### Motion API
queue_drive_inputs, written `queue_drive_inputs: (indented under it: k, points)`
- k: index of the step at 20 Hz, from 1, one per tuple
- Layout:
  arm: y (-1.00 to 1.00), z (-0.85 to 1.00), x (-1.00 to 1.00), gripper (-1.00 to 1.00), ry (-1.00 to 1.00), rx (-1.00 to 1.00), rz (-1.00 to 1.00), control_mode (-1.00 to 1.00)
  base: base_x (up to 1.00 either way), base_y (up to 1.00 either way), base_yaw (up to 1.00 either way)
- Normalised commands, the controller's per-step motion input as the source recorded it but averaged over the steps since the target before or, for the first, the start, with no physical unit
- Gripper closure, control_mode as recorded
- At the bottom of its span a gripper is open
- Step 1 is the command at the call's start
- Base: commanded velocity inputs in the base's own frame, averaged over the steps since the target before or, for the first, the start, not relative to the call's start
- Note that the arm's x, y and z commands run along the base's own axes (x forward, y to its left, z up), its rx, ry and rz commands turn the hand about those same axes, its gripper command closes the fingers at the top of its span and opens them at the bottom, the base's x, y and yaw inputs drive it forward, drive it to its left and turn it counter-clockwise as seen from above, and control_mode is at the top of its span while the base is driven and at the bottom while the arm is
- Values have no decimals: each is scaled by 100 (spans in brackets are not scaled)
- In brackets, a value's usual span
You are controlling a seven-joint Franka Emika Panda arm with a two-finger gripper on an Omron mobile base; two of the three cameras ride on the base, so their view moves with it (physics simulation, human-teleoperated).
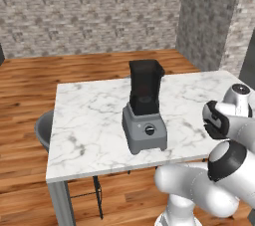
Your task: Open the blender lid, put the apple in the blender, close the lid, and start the blender.
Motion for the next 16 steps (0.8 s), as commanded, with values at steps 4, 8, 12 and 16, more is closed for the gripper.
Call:
queue_drive_inputs:
  k: [4,8,12,16]
  points:
    - [0,0,0,-100,13,0,0,-100,0,0,0]
    - [0,-5,0,-100,14,0,0,-100,0,0,0]
    - [-15,-4,0,-100,5,3,4,-100,0,0,0]
    - [-24,-11,0,-100,2,5,8,-100,0,0,0]
